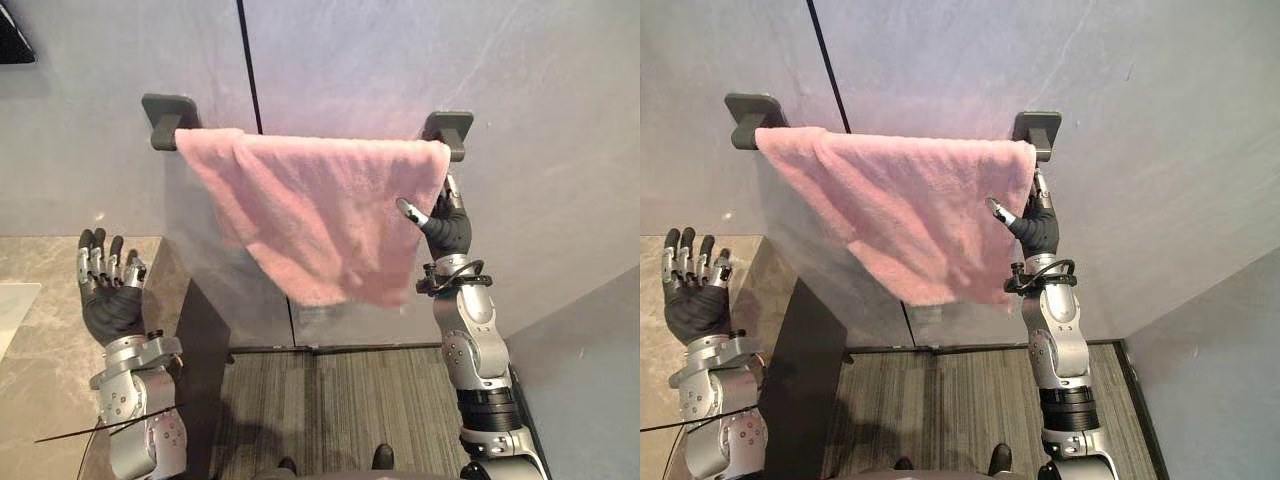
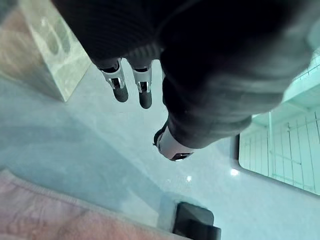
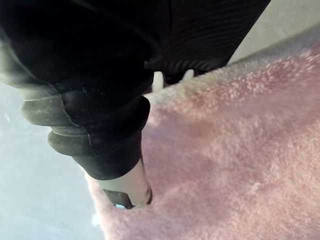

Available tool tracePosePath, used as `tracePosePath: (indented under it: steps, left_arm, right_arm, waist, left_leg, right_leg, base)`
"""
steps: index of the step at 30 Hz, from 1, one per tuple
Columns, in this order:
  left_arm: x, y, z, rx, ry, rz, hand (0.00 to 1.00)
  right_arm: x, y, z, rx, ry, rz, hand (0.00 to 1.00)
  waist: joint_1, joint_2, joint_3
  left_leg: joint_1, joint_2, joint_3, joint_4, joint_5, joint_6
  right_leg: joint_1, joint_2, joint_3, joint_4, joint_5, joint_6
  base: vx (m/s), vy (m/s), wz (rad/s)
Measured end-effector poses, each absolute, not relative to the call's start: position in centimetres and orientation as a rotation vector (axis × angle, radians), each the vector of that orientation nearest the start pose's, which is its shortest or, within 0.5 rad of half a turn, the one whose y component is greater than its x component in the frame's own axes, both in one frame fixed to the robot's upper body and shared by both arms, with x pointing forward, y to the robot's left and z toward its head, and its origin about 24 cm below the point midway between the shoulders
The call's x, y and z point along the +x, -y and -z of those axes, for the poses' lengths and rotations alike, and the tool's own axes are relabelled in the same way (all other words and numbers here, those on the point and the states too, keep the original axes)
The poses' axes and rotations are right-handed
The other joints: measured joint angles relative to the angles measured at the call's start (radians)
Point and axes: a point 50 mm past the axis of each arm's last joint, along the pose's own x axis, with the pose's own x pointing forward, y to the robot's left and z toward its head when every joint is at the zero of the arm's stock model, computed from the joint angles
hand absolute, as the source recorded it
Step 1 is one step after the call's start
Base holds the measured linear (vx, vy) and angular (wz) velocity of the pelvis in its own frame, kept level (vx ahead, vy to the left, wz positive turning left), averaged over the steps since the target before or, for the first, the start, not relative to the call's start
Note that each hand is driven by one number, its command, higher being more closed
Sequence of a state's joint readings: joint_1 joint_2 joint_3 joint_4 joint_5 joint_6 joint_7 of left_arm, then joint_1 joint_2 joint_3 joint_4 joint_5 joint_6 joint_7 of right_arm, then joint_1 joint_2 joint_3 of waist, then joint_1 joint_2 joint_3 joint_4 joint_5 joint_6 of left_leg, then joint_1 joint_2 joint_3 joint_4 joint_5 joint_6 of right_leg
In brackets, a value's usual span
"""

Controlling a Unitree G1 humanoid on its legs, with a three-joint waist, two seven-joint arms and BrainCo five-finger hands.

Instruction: Organize washtable

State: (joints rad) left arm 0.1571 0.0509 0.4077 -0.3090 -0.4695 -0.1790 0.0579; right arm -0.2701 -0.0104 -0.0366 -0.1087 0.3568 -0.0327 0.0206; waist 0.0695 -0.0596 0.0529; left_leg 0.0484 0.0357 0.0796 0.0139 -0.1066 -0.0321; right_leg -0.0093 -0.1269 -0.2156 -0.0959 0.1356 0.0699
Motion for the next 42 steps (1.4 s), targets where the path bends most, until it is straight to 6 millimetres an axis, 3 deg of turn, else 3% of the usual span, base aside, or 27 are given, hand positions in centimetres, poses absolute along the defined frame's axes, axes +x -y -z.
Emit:
tracePosePath:
  steps: [9,13,17,20,22,25,29,34,42]
  left_arm:
    - [18.6,-27.3,-10.3,-0.284,0.441,-0.506,0.0]
    - [18.8,-27.3,-10.5,-0.285,0.453,-0.499,0.0]
    - [18.8,-27.1,-12.7,-0.253,0.551,-0.463,0.0]
    - [19.2,-25.6,-15.0,-0.236,0.655,-0.338,0.0]
    - [20.0,-24.3,-15.4,-0.25,0.664,-0.223,0.0]
    - [21.1,-20.9,-15.0,-0.282,0.617,0.01,0.0]
    - [21.5,-18.2,-14.6,-0.304,0.579,0.193,0.0]
    - [21.6,-16.6,-13.9,-0.337,0.527,0.296,0.0]
    - [21.3,-15.2,-11.8,-0.356,0.416,0.377,0.0]
  right_arm:
    - [29.1,14.6,-14.0,0.341,0.395,-0.114,0.0]
    - [29.1,15.7,-14.1,0.338,0.401,-0.06,0.0]
    - [29.0,17.4,-14.8,0.337,0.447,0.037,0.0]
    - [28.2,17.6,-17.0,0.328,0.564,0.013,0.0]
    - [27.9,16.5,-18.4,0.359,0.634,-0.085,0.0]
    - [27.8,13.2,-19.9,0.375,0.686,-0.322,0.0]
    - [27.1,8.9,-19.6,0.362,0.645,-0.614,0.0]
    - [27.0,7.3,-18.5,0.381,0.57,-0.758,0.0]
    - [27.0,6.3,-17.1,0.33,0.495,-0.828,0.0]
  waist:
    - [0.0,0.002,-0.001]
    - [0.0,0.017,-0.016]
    - [0.001,0.031,-0.028]
    - [0.0,0.033,-0.029]
    - [-0.002,0.034,-0.03]
    - [-0.003,0.035,-0.03]
    - [-0.002,0.036,-0.03]
    - [-0.003,0.037,-0.029]
    - [-0.02,0.036,-0.03]
  left_leg:
    - [0.001,0.0,0.002,0.002,0.0,0.0]
    - [0.002,0.0,0.002,0.002,0.0,0.0]
    - [0.003,0.0,0.0,0.004,0.0,0.0]
    - [0.004,0.0,-0.003,0.007,0.0,0.0]
    - [0.005,0.0,-0.003,0.01,0.0,0.0]
    - [0.004,0.0,-0.004,0.012,0.0,0.0]
    - [0.001,-0.001,-0.005,0.019,0.0,0.0]
    - [-0.001,-0.003,-0.006,0.019,0.001,0.001]
    - [-0.004,-0.01,-0.007,-0.007,0.017,0.003]
  right_leg:
    - [0.003,0.001,0.0,0.0,0.0,0.0]
    - [0.003,0.001,-0.001,0.0,0.0,0.0]
    - [0.004,0.001,-0.002,0.0,0.0,0.0]
    - [0.008,0.0,-0.003,0.0,0.0,0.0]
    - [0.011,-0.002,-0.004,0.0,0.0,0.0]
    - [0.019,-0.003,-0.005,-0.001,0.0,0.0]
    - [0.019,-0.004,-0.005,-0.001,-0.001,0.0]
    - [0.017,-0.006,-0.007,-0.001,-0.003,0.001]
    - [-0.004,-0.009,-0.013,-0.001,-0.006,0.004]
  base:
    - [-0.06,-0.032,-0.01]
    - [-0.04,-0.019,0.0]
    - [0.0,0.0,0.0]
    - [0.0,0.0,0.0]
    - [-0.07,-0.031,0.0]
    - [-0.1,-0.036,0.01]
    - [-0.04,-0.019,0.0]
    - [0.0,0.0,0.0]
    - [0.0,0.0,0.01]
